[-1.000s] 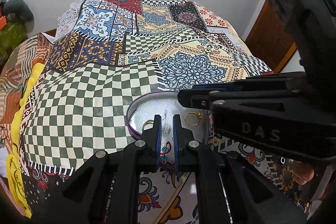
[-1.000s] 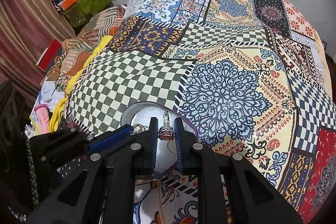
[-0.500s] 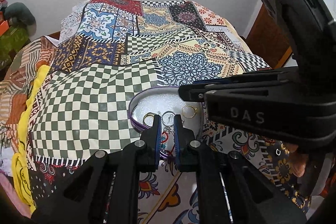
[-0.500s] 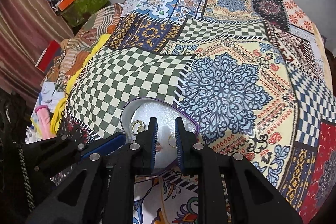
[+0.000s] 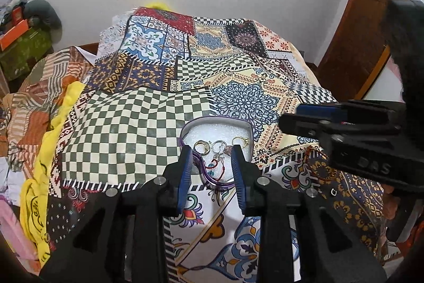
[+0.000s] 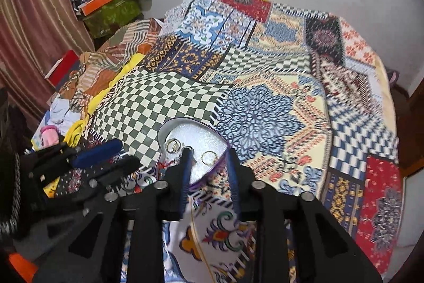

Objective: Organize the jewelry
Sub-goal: 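Move the right tool back toward the braided bracelet, then grasp the braided red-gold bracelet with the right tool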

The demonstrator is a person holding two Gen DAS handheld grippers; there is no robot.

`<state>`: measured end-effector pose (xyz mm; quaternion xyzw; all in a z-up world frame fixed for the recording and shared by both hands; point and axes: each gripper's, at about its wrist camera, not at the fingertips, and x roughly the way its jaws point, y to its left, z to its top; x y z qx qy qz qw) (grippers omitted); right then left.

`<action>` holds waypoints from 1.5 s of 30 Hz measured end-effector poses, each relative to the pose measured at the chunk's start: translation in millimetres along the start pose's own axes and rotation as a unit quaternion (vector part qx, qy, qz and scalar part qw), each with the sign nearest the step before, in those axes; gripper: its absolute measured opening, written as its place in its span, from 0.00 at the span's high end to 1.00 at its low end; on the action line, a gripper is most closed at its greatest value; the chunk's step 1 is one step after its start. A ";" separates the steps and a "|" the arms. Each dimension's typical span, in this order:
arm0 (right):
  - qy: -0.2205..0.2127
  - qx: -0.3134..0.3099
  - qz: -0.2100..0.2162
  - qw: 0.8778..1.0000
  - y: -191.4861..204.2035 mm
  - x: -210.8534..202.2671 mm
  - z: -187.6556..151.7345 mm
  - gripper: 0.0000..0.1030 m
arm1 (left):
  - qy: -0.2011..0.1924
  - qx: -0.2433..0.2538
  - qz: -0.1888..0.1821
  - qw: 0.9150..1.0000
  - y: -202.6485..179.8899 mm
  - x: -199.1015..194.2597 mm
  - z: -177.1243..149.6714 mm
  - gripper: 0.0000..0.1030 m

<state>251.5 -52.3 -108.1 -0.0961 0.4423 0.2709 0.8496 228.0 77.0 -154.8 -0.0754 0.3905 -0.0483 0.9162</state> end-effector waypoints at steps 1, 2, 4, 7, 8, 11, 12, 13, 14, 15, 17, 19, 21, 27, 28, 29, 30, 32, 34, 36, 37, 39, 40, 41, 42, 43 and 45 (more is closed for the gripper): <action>-0.007 -0.005 -0.004 1.000 1.4 -4.7 -2.0 0.70 | -0.001 -0.001 0.001 1.000 -0.3 -1.6 0.0 0.72; -0.016 -0.012 -0.010 1.000 3.1 -12.0 -5.5 0.68 | -0.002 -0.002 0.001 1.000 -0.8 -4.8 -0.8 0.72; -0.028 -0.021 -0.020 0.999 5.5 -22.1 -10.6 0.68 | -0.004 -0.001 0.004 1.000 -2.0 -10.6 -3.8 0.71; -0.040 -0.020 -0.018 0.999 4.5 -35.5 -19.6 0.68 | -0.005 0.007 0.010 1.000 -6.4 -18.4 -9.2 0.71; -0.042 -0.017 -0.015 0.999 3.7 -39.1 -22.5 0.68 | -0.003 0.009 0.011 1.000 -7.9 -20.1 -11.2 0.71; -0.048 -0.009 -0.011 0.999 -0.5 -49.3 -33.4 0.68 | 0.003 0.016 0.011 1.000 -14.2 -24.7 -18.6 0.71; -0.049 -0.007 -0.012 0.999 -2.1 -51.8 -36.6 0.68 | 0.006 0.020 0.011 1.000 -17.5 -26.1 -21.6 0.71; -0.050 -0.005 -0.012 0.999 -3.9 -54.3 -40.1 0.68 | 0.008 0.023 0.010 1.000 -20.3 -27.4 -24.3 0.71; -0.049 -0.003 -0.013 0.999 -7.2 -56.8 -44.7 0.68 | 0.010 0.026 0.009 1.000 -23.2 -28.2 -26.5 0.71; -0.048 -0.002 -0.014 0.999 -9.2 -58.2 -48.1 0.68 | 0.013 0.029 0.007 0.999 -27.1 -29.1 -29.5 0.71; -0.043 0.001 -0.019 0.999 -15.3 -60.7 -56.1 0.68 | 0.017 0.034 0.002 0.999 -34.0 -30.1 -35.0 0.67; -0.037 0.002 -0.026 0.999 -21.3 -61.1 -64.4 0.68 | 0.022 0.041 -0.003 0.999 -42.6 -29.5 -41.0 0.65; -0.030 0.005 -0.035 0.999 -27.9 -59.7 -73.1 0.68 | 0.029 0.048 -0.008 0.998 -50.9 -27.1 -45.9 0.65; -0.001 0.033 -0.045 0.998 -57.4 -50.8 -104.1 0.68 | 0.053 0.061 -0.031 0.996 -75.7 -11.0 -54.4 0.65; 0.003 0.040 -0.045 0.998 -61.7 -50.3 -107.8 0.68 | 0.058 0.065 -0.036 0.996 -81.9 -6.3 -55.4 0.65; 0.004 0.044 -0.044 0.998 -64.4 -51.4 -112.0 0.68 | 0.061 0.068 -0.040 0.995 -86.3 -2.9 -55.8 0.65; 0.007 0.052 -0.043 0.998 -70.0 -51.0 -116.5 0.68 | 0.065 0.071 -0.046 0.994 -92.2 1.6 -56.2 0.65; 0.012 0.064 -0.041 0.997 -77.2 -50.6 -122.4 0.68 | 0.071 0.077 -0.053 0.993 -100.5 8.3 -56.5 0.65; 0.018 0.071 -0.038 0.997 -82.9 -49.4 -126.8 0.68 | 0.077 0.083 -0.060 0.992 -109.5 16.1 -56.8 0.65; 0.020 0.076 -0.039 0.996 -87.0 -48.5 -129.2 0.68 | 0.084 0.091 -0.066 0.990 -120.1 24.9 -57.9 0.65; 0.021 0.079 -0.038 0.996 -89.4 -48.7 -130.3 0.68 | 0.087 0.094 -0.068 0.989 -123.8 27.8 -58.3 0.65; 0.019 0.084 -0.033 0.996 -92.4 -49.3 -131.5 0.68 | 0.094 0.102 -0.074 0.988 -132.6 36.0 -58.5 0.65; 0.018 0.086 -0.031 0.996 -94.1 -50.0 -131.9 0.68 | 0.096 0.105 -0.075 0.987 -135.3 39.2 -58.4 0.65; 0.017 0.088 -0.031 0.996 -94.8 -49.6 -131.8 0.68 | 0.096 0.107 -0.074 0.987 -137.8 40.8 -58.5 0.65; 0.016 0.089 -0.032 0.995 -95.8 -50.2 -132.0 0.68 | 0.094 0.110 -0.075 0.987 -140.6 42.7 -58.0 0.65; 0.015 0.089 -0.032 0.995 -96.2 -49.6 -131.5 0.68 | 0.093 0.112 -0.077 0.986 -142.8 44.1 -57.5 0.65; 0.012 0.090 -0.031 0.995 -97.4 -49.6 -131.0 0.68 | 0.091 0.113 -0.083 0.986 -145.4 46.2 -57.3 0.65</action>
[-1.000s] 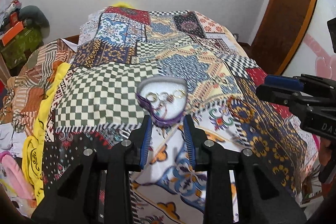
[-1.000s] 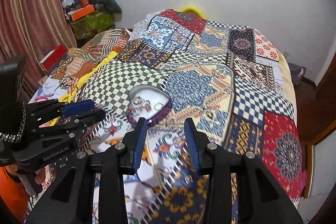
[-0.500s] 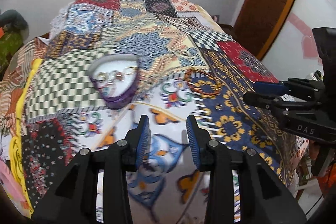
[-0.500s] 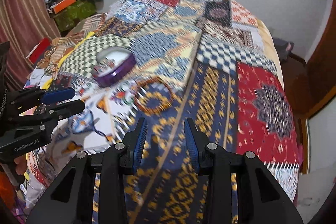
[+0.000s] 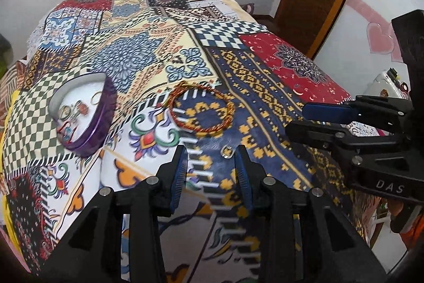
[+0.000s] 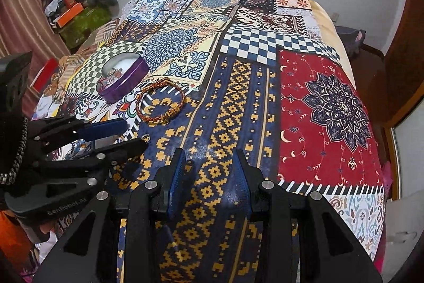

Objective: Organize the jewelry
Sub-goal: 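Grasp the braided red-gold bracelet with the right tool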

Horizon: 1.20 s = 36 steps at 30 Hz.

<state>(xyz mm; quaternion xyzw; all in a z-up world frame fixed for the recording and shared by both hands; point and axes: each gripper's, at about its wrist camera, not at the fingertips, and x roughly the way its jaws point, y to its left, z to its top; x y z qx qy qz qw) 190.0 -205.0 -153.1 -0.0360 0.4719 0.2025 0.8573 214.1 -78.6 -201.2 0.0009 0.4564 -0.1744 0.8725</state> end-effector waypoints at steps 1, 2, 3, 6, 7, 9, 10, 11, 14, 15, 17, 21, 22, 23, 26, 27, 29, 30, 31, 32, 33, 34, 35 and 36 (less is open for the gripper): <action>-0.001 0.002 0.002 1.000 -1.3 0.5 0.7 0.68 | -0.001 0.000 -0.002 1.000 -1.2 0.7 0.4 0.65; -0.001 0.004 0.004 1.000 -2.0 1.0 1.2 0.68 | -0.003 0.003 -0.003 1.000 -2.0 1.5 0.3 0.65; -0.002 0.005 0.006 1.000 -2.6 1.7 1.9 0.68 | -0.005 0.004 -0.004 1.000 -2.3 1.9 0.0 0.65; -0.005 0.008 0.005 1.000 -3.5 2.6 4.6 0.68 | -0.009 0.002 -0.010 1.000 -2.4 2.3 -1.1 0.67; -0.007 0.009 0.006 1.000 -3.5 2.9 5.6 0.68 | -0.010 0.001 -0.012 1.000 -2.1 2.5 -1.3 0.72; -0.008 0.010 0.008 1.000 -2.7 3.4 8.0 0.68 | -0.011 0.000 -0.017 1.000 -1.6 2.8 -1.5 0.80; -0.010 0.010 0.009 1.000 -2.0 3.5 9.4 0.68 | -0.012 0.001 -0.020 1.000 -1.5 3.1 -1.5 0.82; -0.011 0.010 0.009 1.000 -1.0 3.6 10.7 0.68 | -0.013 0.003 -0.023 1.000 -2.1 3.3 -1.8 0.84; -0.015 0.006 0.005 1.000 3.0 4.8 15.3 0.68 | -0.013 0.008 -0.025 1.000 -3.4 4.2 -1.9 0.92; -0.016 0.005 0.005 1.000 4.5 5.2 16.6 0.68 | -0.014 0.008 -0.025 1.000 -3.5 3.9 -2.0 0.92; -0.016 0.005 0.008 1.000 6.8 7.2 20.8 0.68 | -0.016 0.005 -0.026 1.000 -2.6 2.6 -2.4 0.92; -0.014 0.003 0.010 1.000 12.4 14.7 28.8 0.68 | -0.023 -0.006 -0.012 1.000 4.9 -3.1 -5.1 0.92; -0.012 0.003 0.012 1.000 14.2 17.1 30.6 0.68 | -0.024 -0.008 -0.010 1.000 7.3 -4.0 -5.6 0.92; -0.011 0.002 0.015 1.000 15.6 18.7 32.0 0.68 | -0.026 -0.011 -0.005 1.000 11.1 -5.7 -6.5 0.92; -0.004 0.003 0.024 1.000 19.6 27.3 37.3 0.68 | -0.029 -0.018 0.005 0.999 22.8 -11.4 -8.5 0.92; 0.001 0.004 0.027 1.000 21.0 31.3 38.6 0.68 | -0.031 -0.021 0.008 0.999 27.0 -13.9 -9.0 0.92; 0.011 0.004 0.033 0.999 23.4 39.9 39.6 0.68 | -0.035 -0.025 0.013 0.999 33.1 -18.1 -9.5 0.92; 0.016 0.004 0.035 0.999 24.3 44.1 39.2 0.68 | -0.038 -0.026 0.016 0.999 36.3 -20.7 -9.7 0.92; 0.021 -0.001 0.034 0.999 26.2 47.8 38.0 0.68 | -0.041 -0.028 0.018 0.999 39.0 -22.8 -9.9 0.92; 0.022 -0.007 0.031 0.999 28.4 49.2 36.8 0.68 | -0.043 -0.029 0.019 0.998 40.9 -24.5 -10.1 0.92; 0.019 -0.016 0.024 0.999 31.1 50.3 34.8 0.68 | -0.046 -0.032 0.020 0.998 42.6 -25.8 -10.4 0.92; 0.015 -0.027 0.016 0.999 34.0 50.2 32.6 0.68 | -0.048 -0.035 0.021 0.998 44.6 -27.3 -10.9 0.92; 0.013 -0.033 0.011 0.999 36.0 49.7 31.4 0.68 | -0.049 -0.039 0.020 0.998 46.5 -28.2 -11.4 0.92; 0.010 -0.042 0.005 0.999 39.0 48.9 28.8 0.70 | -0.051 -0.042 0.021 0.998 48.5 -29.0 -11.7 0.92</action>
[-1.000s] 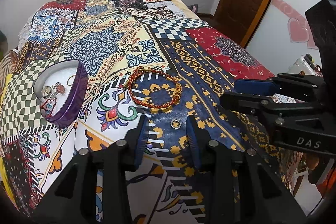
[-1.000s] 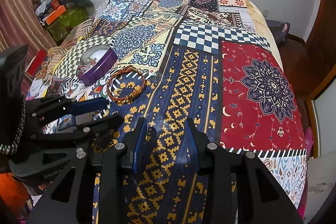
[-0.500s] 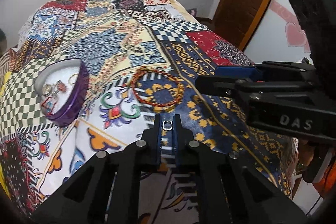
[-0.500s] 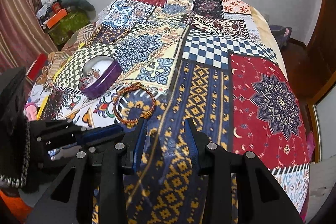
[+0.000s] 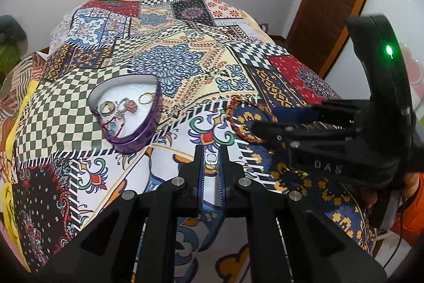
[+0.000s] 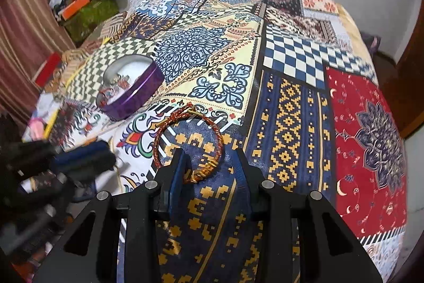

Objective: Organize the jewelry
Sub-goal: 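Grasp the braided red-gold bracelet with the right tool, then carry the bracelet over the heart tin with the right tool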

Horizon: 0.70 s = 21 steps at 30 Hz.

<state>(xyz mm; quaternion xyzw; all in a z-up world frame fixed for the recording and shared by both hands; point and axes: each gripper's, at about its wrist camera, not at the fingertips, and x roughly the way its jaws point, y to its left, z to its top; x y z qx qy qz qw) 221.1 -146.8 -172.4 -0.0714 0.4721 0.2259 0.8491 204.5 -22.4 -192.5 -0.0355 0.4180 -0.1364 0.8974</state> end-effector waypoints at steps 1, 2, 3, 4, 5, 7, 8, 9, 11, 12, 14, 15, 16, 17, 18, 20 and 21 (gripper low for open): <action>-0.001 -0.005 -0.003 1.000 1.7 -0.6 -1.1 0.72 | -0.001 -0.002 0.000 1.000 0.5 -0.3 -0.3 0.92; -0.002 -0.008 -0.004 1.000 2.4 -1.6 -2.2 0.79 | -0.002 -0.004 0.001 1.000 1.7 -0.8 -0.4 0.92; -0.002 -0.011 -0.004 1.000 2.2 -2.3 -2.7 0.86 | -0.002 -0.006 0.001 1.000 2.6 -1.0 -0.5 0.92; -0.003 -0.011 -0.007 1.000 2.3 -3.1 -2.9 0.86 | -0.003 -0.007 0.001 1.000 3.2 -1.9 -0.7 0.92; -0.005 -0.009 -0.010 1.000 1.9 -3.9 -3.0 0.86 | -0.004 -0.008 0.000 1.000 3.9 -2.9 -0.7 0.92; -0.009 -0.005 -0.016 1.000 2.8 -5.7 -2.5 0.87 | -0.006 -0.009 0.002 1.000 4.5 -5.2 -0.4 0.92; -0.012 0.001 -0.016 1.000 2.3 -8.5 -3.1 0.87 | -0.008 -0.009 0.001 1.000 5.1 -7.2 0.0 0.92; -0.015 0.004 -0.015 1.000 2.8 -10.2 -3.2 0.88 | -0.010 -0.008 0.003 1.000 5.5 -9.4 0.5 0.92; -0.020 0.007 -0.013 1.000 3.2 -14.3 -2.4 0.88 | -0.015 -0.006 0.005 1.000 5.9 -12.8 2.0 0.92; -0.023 0.007 -0.013 1.000 4.3 -16.1 -1.5 0.88 | -0.017 -0.006 0.006 1.000 6.5 -15.3 2.9 0.92; -0.030 0.003 -0.009 1.000 6.7 -22.1 1.1 0.88 | -0.022 -0.004 0.008 1.000 7.5 -19.4 4.8 0.92; -0.035 0.001 -0.009 0.999 8.2 -25.4 2.9 0.90 | -0.025 -0.003 0.010 1.000 8.0 -21.9 6.0 0.92; -0.038 0.000 -0.007 0.999 10.1 -27.1 4.1 0.94 | -0.027 -0.002 0.012 1.000 8.3 -23.7 6.9 0.92; -0.043 -0.001 -0.004 0.999 11.1 -31.8 6.7 0.94 | -0.030 -0.001 0.014 0.999 9.1 -26.6 8.8 0.92; -0.048 -0.001 -0.003 0.999 12.3 -34.7 8.2 0.94 | -0.032 -0.001 0.015 0.999 9.8 -28.6 9.4 0.92; -0.058 -0.004 -0.003 0.998 15.2 -39.8 12.2 0.94 | -0.039 -0.003 0.019 0.999 12.1 -33.6 12.4 0.92; -0.064 -0.006 -0.004 0.998 16.2 -43.2 15.0 0.94 | -0.041 -0.004 0.020 0.999 12.9 -35.4 13.8 0.92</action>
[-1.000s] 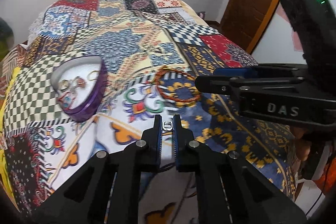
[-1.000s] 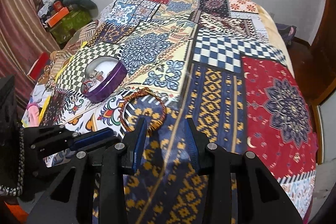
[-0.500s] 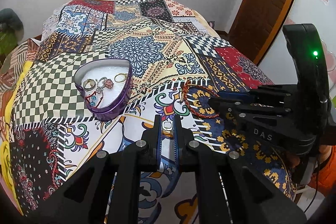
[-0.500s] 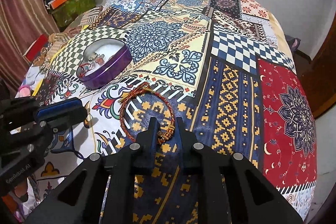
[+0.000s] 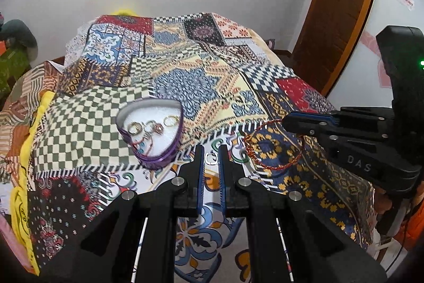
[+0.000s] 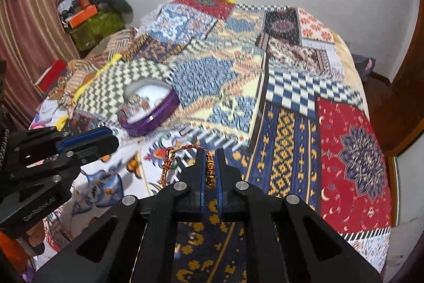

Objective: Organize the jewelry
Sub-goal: 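Carry the bracelet over the heart tin with the right tool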

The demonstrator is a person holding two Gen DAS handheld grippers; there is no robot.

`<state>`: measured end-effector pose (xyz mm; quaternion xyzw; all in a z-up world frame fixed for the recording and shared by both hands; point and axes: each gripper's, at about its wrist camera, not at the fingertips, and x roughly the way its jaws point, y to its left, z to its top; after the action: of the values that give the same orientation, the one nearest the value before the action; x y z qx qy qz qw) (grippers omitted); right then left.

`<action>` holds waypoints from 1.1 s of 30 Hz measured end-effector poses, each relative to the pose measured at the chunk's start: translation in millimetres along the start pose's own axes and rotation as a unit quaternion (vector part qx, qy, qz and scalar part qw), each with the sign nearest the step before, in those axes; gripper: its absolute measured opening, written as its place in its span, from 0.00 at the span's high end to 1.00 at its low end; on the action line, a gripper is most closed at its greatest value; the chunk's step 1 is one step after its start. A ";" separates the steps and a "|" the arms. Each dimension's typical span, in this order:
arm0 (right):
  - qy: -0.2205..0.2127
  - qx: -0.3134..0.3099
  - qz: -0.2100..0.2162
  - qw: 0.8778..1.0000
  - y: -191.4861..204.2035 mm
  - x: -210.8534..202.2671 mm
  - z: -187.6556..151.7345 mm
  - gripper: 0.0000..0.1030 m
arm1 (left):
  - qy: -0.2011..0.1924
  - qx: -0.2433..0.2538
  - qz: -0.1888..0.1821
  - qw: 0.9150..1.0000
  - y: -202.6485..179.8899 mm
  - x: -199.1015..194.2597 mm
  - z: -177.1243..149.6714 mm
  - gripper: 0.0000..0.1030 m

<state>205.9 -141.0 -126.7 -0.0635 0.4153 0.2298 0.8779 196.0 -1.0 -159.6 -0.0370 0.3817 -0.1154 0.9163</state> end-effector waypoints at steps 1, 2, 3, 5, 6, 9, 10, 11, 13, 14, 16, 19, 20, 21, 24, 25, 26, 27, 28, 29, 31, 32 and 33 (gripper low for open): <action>-0.003 0.000 0.000 1.000 0.6 -0.7 0.9 0.94 | -0.004 -0.002 0.001 1.000 1.6 -2.4 1.7 0.92; -0.007 0.002 0.004 1.000 0.7 -3.2 3.5 0.94 | -0.007 -0.003 0.002 1.000 2.9 -4.5 3.2 0.92; -0.010 0.002 0.006 1.000 1.5 -4.8 5.5 0.94 | -0.010 -0.004 0.003 1.000 3.9 -6.1 4.5 0.92; -0.016 0.002 0.009 1.000 3.2 -6.9 8.2 0.94 | -0.016 -0.008 0.005 1.000 7.3 -9.4 7.6 0.92; -0.020 0.002 0.009 1.000 4.4 -8.7 11.2 0.94 | -0.018 -0.009 0.007 1.000 9.2 -10.3 9.2 0.92; -0.029 0.004 0.014 0.999 7.3 -11.9 18.0 0.94 | -0.024 -0.013 0.012 1.000 14.8 -11.5 13.5 0.92; -0.033 0.006 0.017 0.999 8.2 -12.1 21.5 0.94 | -0.026 -0.014 0.013 0.999 16.4 -12.1 15.0 0.92; -0.034 0.007 0.019 0.999 8.3 -11.9 23.4 0.94 | -0.027 -0.015 0.014 0.999 17.6 -12.4 16.3 0.92; -0.039 0.009 0.024 0.999 10.4 -11.1 29.8 0.94 | -0.031 -0.015 0.017 0.999 20.3 -13.0 19.6 0.92; -0.042 0.008 0.025 0.999 12.3 -10.5 33.1 0.94 | -0.033 -0.014 0.020 0.999 22.0 -13.2 22.0 0.92; -0.045 0.007 0.028 0.999 16.6 -8.0 40.0 0.94 | -0.037 -0.013 0.023 0.999 25.0 -13.7 26.7 0.92; -0.046 0.004 0.031 0.998 22.0 -3.1 49.2 0.94 | -0.043 -0.014 0.026 0.999 30.1 -13.3 33.5 0.92; -0.046 0.004 0.032 0.998 22.7 -1.9 50.7 0.94 | -0.046 -0.015 0.027 0.998 32.2 -13.0 36.1 0.92; -0.047 0.004 0.034 0.998 24.4 0.7 54.1 0.94 | -0.048 -0.015 0.029 0.998 34.1 -12.7 38.0 0.92; -0.046 0.002 0.035 0.998 28.9 9.1 61.7 0.94 | -0.052 -0.018 0.034 0.998 41.9 -9.6 45.4 0.92; -0.045 0.003 0.035 0.998 28.9 11.2 63.4 0.94 | -0.052 -0.019 0.036 0.998 43.8 -7.8 47.3 0.92; -0.043 0.004 0.034 0.998 29.6 16.3 65.8 0.94 | -0.052 -0.019 0.039 0.998 46.0 -6.5 48.8 0.92; -0.039 0.006 0.032 0.999 29.8 21.1 67.6 0.94 | -0.051 -0.019 0.041 0.998 48.2 -4.5 50.3 0.92; -0.035 0.008 0.032 0.999 29.9 23.9 68.2 0.94 | -0.050 -0.021 0.044 0.998 50.9 -1.9 51.8 0.92; -0.028 0.013 0.035 0.999 29.5 31.5 70.1 0.94 | -0.048 -0.022 0.047 0.998 54.3 1.4 53.3 0.92; -0.018 0.019 0.039 0.999 28.0 39.2 70.8 0.94 | -0.044 -0.024 0.053 0.997 60.4 8.1 55.5 0.92; -0.013 0.021 0.040 0.999 27.7 44.3 72.2 0.94 | -0.041 -0.026 0.056 0.997 64.3 13.0 56.5 0.92; -0.009 0.022 0.039 0.999 28.2 48.7 73.1 0.94 | -0.037 -0.029 0.057 0.997 68.4 18.1 57.4 0.92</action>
<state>270.9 -76.8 -114.2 -0.0262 0.4142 0.2555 0.8732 261.5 59.9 -142.2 -0.0454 0.3526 -0.0503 0.9333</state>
